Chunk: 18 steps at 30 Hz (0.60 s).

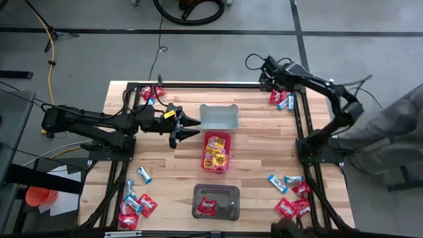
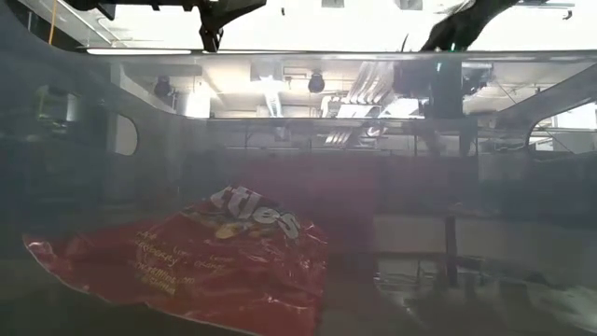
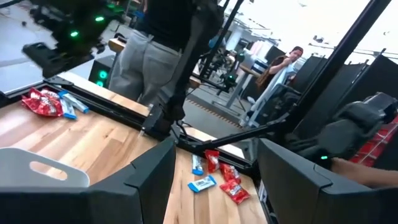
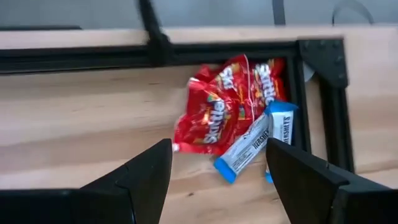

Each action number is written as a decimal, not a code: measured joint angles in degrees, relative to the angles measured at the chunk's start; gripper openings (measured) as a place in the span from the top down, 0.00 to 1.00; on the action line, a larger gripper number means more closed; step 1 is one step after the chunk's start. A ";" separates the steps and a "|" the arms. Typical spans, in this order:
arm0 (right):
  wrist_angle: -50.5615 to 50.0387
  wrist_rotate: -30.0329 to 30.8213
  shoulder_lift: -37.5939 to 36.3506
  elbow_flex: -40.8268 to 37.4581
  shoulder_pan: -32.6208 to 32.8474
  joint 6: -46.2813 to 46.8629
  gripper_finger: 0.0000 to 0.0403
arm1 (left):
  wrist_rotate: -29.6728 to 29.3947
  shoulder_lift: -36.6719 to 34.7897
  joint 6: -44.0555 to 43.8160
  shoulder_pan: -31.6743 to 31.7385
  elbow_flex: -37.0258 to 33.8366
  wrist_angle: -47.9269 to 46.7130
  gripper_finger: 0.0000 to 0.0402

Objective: Sort candy
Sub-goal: Put the red candy into the black bin

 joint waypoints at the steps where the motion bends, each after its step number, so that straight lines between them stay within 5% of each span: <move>1: 0.63 -1.14 1.49 -0.02 -1.22 -0.58 0.36 | 0.00 0.00 -0.25 0.00 0.00 -0.06 0.47; 8: 3.95 -6.98 10.54 -0.03 -4.07 -2.50 0.36 | -0.24 0.00 -0.34 -0.02 0.00 -0.04 0.47; 18: 5.95 -6.38 17.50 -0.05 -4.29 -3.99 0.38 | -0.33 0.00 -0.84 -0.02 0.00 -0.04 0.47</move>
